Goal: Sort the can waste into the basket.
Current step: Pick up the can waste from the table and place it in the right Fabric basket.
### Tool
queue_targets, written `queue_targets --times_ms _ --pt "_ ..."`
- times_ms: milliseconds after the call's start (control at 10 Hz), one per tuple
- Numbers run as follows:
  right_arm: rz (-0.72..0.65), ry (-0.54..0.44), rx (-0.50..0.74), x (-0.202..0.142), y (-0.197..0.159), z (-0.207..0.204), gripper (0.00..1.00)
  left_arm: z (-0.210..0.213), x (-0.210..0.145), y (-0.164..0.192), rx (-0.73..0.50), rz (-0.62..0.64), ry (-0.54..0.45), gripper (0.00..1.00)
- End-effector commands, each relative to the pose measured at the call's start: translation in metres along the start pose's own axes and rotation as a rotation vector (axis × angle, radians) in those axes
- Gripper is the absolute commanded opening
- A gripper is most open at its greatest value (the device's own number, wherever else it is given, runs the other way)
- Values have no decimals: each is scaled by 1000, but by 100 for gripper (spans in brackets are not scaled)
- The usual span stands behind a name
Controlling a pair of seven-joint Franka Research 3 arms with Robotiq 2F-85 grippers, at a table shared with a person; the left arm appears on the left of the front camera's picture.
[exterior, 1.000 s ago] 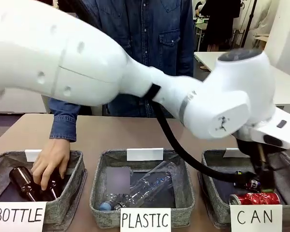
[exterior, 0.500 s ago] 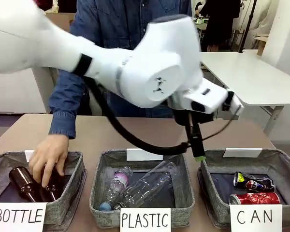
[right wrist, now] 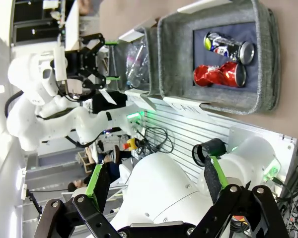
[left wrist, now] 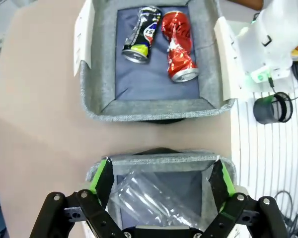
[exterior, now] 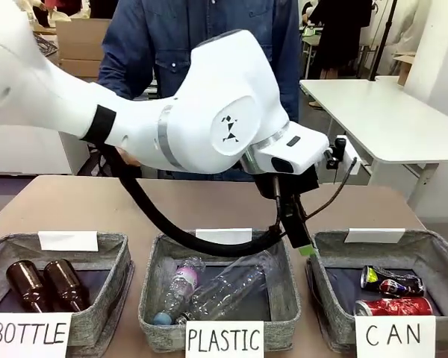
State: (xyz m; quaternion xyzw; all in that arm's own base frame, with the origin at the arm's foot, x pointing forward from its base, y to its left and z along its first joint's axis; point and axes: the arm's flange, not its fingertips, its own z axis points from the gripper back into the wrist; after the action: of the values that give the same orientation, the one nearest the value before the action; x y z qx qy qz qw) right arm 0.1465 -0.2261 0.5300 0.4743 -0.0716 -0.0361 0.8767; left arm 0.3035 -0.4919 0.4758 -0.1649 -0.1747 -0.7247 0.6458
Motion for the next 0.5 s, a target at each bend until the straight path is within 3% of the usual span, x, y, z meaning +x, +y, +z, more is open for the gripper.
queue_targets --times_ms 0,300,400 --pt "-17 -24 7 1 3 0 100 34 -42 1 73 56 2 100" --pt "-17 -24 7 1 3 0 100 103 -148 17 193 360 114 100" --pt "-17 -24 7 1 3 0 100 132 -201 19 185 531 87 100"
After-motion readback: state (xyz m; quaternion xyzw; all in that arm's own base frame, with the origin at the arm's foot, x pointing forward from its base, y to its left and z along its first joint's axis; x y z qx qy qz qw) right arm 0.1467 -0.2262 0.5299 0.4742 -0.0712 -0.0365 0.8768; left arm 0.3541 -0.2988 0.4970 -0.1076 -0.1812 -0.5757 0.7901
